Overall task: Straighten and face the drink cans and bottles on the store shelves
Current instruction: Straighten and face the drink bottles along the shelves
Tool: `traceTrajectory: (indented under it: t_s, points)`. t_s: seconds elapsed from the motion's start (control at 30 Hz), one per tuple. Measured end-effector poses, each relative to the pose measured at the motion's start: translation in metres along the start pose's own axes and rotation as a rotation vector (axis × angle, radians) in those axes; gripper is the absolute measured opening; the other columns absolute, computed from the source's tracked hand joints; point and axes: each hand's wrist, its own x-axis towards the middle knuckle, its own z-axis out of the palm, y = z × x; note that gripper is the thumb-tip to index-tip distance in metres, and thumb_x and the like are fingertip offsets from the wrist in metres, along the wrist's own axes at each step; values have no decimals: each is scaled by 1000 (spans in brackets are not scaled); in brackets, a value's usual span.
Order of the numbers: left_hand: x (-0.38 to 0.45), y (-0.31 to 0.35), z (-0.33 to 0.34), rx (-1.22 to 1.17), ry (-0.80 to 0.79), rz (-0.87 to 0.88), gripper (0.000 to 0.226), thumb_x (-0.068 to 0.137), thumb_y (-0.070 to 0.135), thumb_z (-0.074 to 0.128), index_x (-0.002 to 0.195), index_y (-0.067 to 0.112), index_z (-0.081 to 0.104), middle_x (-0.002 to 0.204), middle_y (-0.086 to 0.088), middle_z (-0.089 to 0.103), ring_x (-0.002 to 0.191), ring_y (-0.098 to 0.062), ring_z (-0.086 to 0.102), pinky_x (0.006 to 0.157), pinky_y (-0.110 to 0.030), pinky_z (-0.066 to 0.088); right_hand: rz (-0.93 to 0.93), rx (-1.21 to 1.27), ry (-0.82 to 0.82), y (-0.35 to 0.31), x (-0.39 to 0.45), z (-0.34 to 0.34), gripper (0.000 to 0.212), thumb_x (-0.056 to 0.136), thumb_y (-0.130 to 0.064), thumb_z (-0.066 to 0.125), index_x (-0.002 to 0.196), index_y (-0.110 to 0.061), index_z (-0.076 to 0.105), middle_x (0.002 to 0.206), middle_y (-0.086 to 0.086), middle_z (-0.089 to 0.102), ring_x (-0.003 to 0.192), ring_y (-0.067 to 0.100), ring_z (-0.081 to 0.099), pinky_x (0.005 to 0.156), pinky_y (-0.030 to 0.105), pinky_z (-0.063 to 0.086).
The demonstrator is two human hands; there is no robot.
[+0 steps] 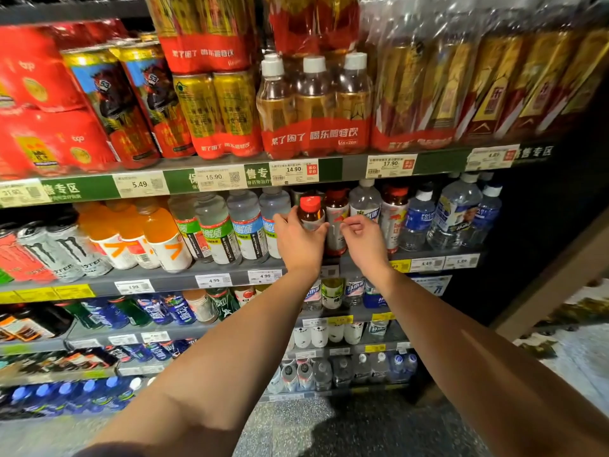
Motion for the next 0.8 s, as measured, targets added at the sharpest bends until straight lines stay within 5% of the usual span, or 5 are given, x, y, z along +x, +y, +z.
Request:
traceTrajectory:
  t_s: [0.17,0.37,0.6,0.8]
  points:
    - [5,-8,-5,106,-26,52,62,77,40,79,129,16,54,109,-8,53,99,-29,58,87,-41,51,41,-75,-33,-3,-4,-3,18,94,-22,62,108,-11,66,94,-3,66,80,4,60,65,13,42]
    - [8,-19,-9,116,-93,103,65,85,34,74,141,17,46,120,-10,52,108,-30,57,90,-41,50,104,-53,-3,-6,-15,-5,16,92,-19,65,105,-9,66,90,-1,65,85,14,61,79,26,48]
    - [-13,-20,-9,-123,-59,100,51,85,22,74,130,18,51,125,-1,58,116,-20,54,93,-30,43,49,-118,192,-2,-32,-20,19,92,-14,65,102,2,65,73,3,61,76,17,56,59,19,43]
    - [-33,11,11,-211,-153,226,41,81,20,77,118,13,58,117,-2,59,112,-18,55,96,-30,45,48,-168,253,-1,-20,-52,43,84,-27,76,118,-6,59,108,7,64,95,21,62,83,33,51]
